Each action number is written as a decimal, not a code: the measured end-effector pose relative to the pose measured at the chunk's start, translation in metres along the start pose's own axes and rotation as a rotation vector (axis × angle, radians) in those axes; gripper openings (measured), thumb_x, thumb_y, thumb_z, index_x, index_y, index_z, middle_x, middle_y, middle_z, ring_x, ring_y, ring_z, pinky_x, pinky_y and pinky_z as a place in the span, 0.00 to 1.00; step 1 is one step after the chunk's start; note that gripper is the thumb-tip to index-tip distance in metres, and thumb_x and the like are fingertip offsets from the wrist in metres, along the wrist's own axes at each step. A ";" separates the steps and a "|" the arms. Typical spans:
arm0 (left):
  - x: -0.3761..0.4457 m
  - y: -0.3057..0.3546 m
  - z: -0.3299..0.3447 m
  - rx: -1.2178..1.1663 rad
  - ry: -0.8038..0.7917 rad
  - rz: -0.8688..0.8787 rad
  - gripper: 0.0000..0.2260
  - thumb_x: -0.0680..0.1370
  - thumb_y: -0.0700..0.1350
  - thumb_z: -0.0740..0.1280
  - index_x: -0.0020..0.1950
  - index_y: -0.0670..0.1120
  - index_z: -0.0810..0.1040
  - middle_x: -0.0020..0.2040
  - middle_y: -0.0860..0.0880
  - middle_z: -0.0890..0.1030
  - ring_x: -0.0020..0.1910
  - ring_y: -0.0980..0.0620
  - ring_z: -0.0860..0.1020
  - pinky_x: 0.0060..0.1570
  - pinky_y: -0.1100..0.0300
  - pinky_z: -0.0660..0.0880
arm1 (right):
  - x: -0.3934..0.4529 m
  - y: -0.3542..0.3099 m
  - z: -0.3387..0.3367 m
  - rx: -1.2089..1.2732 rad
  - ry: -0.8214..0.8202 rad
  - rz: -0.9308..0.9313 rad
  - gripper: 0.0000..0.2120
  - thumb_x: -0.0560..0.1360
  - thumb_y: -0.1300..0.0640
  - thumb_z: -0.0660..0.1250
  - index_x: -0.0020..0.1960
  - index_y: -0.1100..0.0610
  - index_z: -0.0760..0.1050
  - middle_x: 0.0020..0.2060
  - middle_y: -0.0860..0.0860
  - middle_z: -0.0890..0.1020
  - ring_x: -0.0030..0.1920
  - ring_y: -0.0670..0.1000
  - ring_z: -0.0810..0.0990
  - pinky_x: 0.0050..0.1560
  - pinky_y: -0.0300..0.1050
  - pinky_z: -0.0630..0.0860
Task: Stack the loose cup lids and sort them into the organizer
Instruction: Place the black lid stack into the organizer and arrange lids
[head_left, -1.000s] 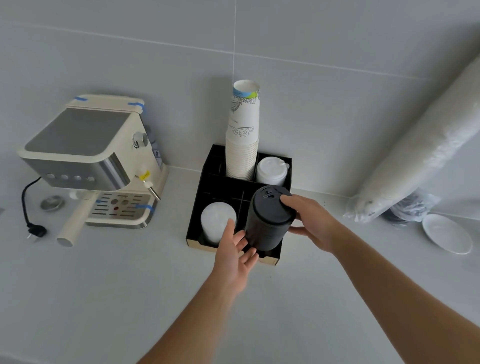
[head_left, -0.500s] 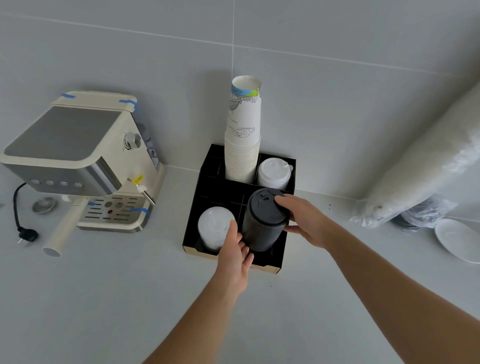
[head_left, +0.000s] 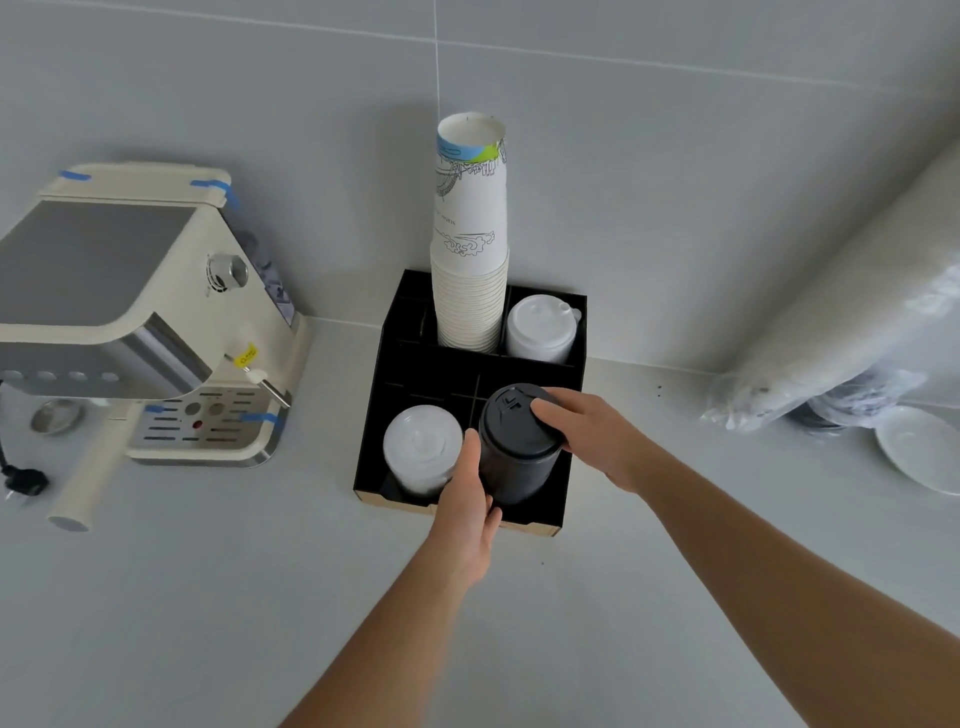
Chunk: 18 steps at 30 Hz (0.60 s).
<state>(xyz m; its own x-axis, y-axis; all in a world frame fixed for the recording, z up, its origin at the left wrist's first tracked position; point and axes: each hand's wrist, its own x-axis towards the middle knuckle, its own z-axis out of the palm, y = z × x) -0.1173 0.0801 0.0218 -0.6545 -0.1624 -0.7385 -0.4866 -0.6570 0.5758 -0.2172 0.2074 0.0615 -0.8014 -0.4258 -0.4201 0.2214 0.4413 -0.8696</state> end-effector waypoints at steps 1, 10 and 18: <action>0.001 0.000 0.000 0.030 -0.010 0.006 0.32 0.75 0.66 0.63 0.75 0.52 0.65 0.76 0.49 0.65 0.76 0.49 0.61 0.74 0.51 0.61 | 0.001 0.001 0.000 -0.026 0.010 -0.010 0.11 0.79 0.48 0.63 0.57 0.42 0.82 0.53 0.44 0.86 0.58 0.47 0.83 0.66 0.51 0.76; 0.012 0.001 0.003 0.286 -0.058 0.069 0.31 0.72 0.64 0.67 0.73 0.56 0.67 0.59 0.59 0.72 0.64 0.52 0.68 0.66 0.54 0.64 | 0.000 0.001 -0.001 -0.177 0.118 -0.041 0.13 0.78 0.47 0.65 0.59 0.49 0.79 0.49 0.45 0.85 0.50 0.47 0.82 0.50 0.42 0.76; 0.016 0.006 0.013 0.285 -0.090 0.078 0.12 0.77 0.63 0.62 0.54 0.59 0.76 0.51 0.64 0.77 0.53 0.62 0.73 0.60 0.59 0.63 | -0.004 0.015 -0.010 -0.137 0.257 0.077 0.18 0.68 0.38 0.69 0.50 0.50 0.78 0.47 0.47 0.84 0.50 0.51 0.83 0.57 0.54 0.81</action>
<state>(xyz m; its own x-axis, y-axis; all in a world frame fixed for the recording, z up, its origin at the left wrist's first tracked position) -0.1384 0.0828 0.0180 -0.7387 -0.1298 -0.6615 -0.5673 -0.4104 0.7140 -0.2162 0.2238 0.0532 -0.9036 -0.1807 -0.3884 0.2237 0.5742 -0.7876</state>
